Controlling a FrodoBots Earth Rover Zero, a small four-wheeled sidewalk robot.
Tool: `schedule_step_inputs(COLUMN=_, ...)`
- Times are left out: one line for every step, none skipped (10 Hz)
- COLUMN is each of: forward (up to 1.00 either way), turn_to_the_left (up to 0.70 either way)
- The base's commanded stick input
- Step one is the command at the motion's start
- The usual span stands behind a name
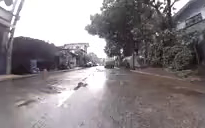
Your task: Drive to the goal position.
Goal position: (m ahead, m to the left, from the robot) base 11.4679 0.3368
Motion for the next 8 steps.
schedule_step_inputs(forward=1.0, turn_to_the_left=0.0)
schedule_step_inputs(forward=1.0, turn_to_the_left=0.0)
schedule_step_inputs(forward=1.0, turn_to_the_left=0.0)
schedule_step_inputs(forward=1.0, turn_to_the_left=0.0)
schedule_step_inputs(forward=1.0, turn_to_the_left=0.0)
schedule_step_inputs(forward=1.0, turn_to_the_left=0.0)
schedule_step_inputs(forward=1.0, turn_to_the_left=0.0)
schedule_step_inputs(forward=1.0, turn_to_the_left=0.0)
